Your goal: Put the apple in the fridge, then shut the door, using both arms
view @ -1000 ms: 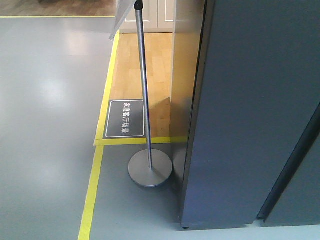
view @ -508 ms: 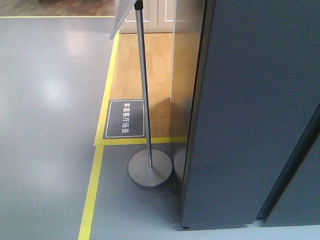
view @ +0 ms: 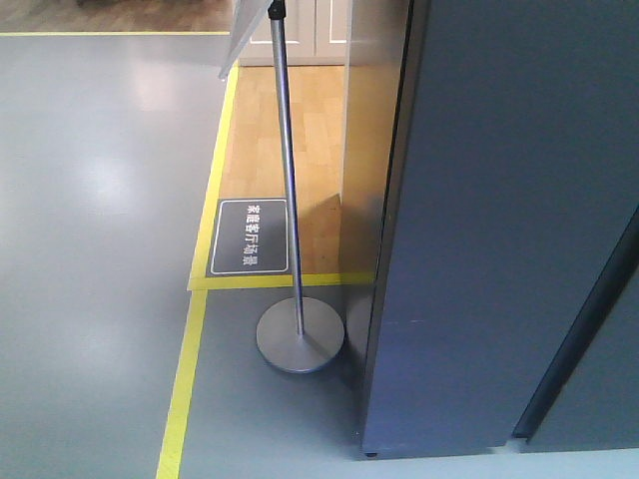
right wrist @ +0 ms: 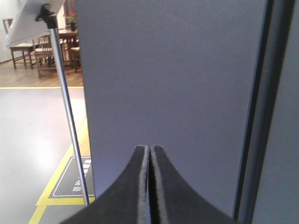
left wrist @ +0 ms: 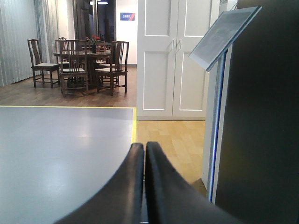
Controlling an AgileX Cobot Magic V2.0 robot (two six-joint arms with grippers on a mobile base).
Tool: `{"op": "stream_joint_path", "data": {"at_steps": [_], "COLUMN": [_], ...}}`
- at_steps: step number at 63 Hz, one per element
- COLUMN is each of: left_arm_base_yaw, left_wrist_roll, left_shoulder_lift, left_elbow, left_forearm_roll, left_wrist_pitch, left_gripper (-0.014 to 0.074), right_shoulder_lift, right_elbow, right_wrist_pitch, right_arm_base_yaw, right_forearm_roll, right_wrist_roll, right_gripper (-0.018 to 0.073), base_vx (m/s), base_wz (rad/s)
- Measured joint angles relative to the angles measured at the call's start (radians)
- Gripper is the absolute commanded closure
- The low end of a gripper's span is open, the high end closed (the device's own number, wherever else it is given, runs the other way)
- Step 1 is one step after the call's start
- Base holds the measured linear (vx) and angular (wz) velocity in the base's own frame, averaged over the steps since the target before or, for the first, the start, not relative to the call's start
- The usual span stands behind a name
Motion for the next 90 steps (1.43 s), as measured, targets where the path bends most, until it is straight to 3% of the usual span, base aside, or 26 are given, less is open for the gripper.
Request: {"op": "stream_joint_path", "data": {"at_steps": [12,90], "left_arm_base_yaw": [0.0,0.0], "left_wrist_roll": [0.0,0.0], "left_shoulder_lift": [0.0,0.0], "left_elbow": [0.0,0.0], "left_forearm_roll": [0.0,0.0], "left_wrist_pitch": [0.0,0.0], "left_gripper": [0.0603,0.0603], "right_shoulder_lift": [0.0,0.0], "right_elbow": [0.018,0.018], "right_wrist_pitch": [-0.062,-0.064], "right_arm_base_yaw": [-0.001,-0.001], "right_forearm_roll": [0.001,0.001], "right_wrist_roll": [0.0,0.0], "right_gripper": [0.0556,0.0556], "base_vx": [0.0,0.0], "base_wz": [0.0,0.0]}}
